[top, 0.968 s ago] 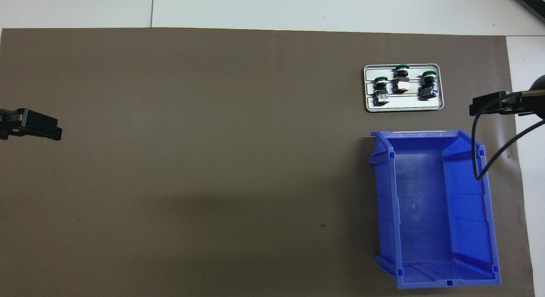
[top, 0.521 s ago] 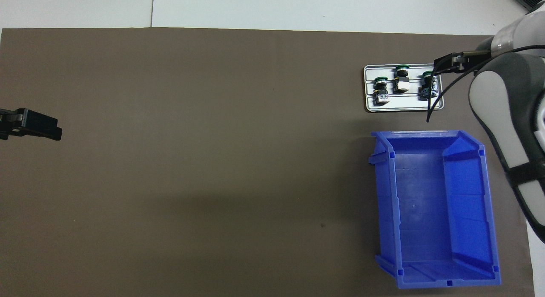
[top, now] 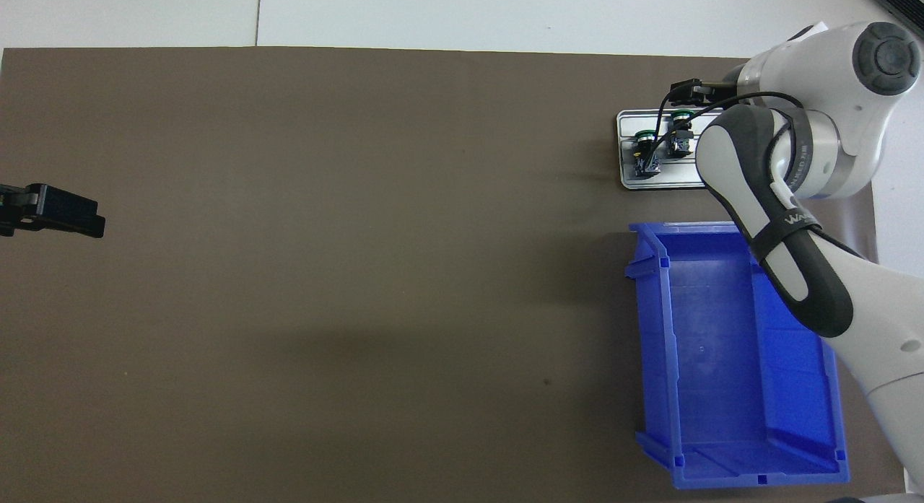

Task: Place and press button with both arms
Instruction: 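Reach the right gripper to the green button on the metal tray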

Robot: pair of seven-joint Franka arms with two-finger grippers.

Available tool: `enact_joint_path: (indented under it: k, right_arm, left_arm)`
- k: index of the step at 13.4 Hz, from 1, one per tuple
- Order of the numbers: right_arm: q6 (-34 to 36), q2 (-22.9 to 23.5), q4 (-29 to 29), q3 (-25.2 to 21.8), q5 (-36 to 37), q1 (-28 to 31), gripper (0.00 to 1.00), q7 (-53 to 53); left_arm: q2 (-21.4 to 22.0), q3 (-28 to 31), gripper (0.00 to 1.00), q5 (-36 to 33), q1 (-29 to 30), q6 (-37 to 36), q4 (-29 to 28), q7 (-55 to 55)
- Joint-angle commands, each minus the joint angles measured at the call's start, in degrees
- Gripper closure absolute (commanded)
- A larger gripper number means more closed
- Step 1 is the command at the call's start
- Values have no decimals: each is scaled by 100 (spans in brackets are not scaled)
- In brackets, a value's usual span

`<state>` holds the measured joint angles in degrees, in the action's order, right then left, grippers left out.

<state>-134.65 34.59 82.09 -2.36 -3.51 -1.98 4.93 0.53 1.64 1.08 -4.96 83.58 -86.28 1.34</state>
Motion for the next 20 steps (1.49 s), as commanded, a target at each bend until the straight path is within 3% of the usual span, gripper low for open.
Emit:
enact_joint_path:
  k: [1,8,9,11,12,20]
  right_arm:
    - [-289,215,34,34,-88,92,0,43]
    - [-1142,215,870,34,-97,49,0,-106]
    - [-1133,215,887,34,-88,40,2,-124]
    - [-1142,206,932,25,-97,84,18,-281]
    - [-1142,206,932,25,-97,92,20,-299]
    - [-906,128,932,34,-97,119,21,-352]
  left_arm:
    - [79,-15,0,-29,22,-35,-82,77]
    - [79,-15,0,-29,22,-35,-82,77]
    - [79,-15,0,-29,22,-35,-82,77]
    - [79,-15,0,-29,31,-35,-82,77]
    - [79,-15,0,-29,22,-35,-82,77]
    - [79,-15,0,-29,22,-35,-82,77]
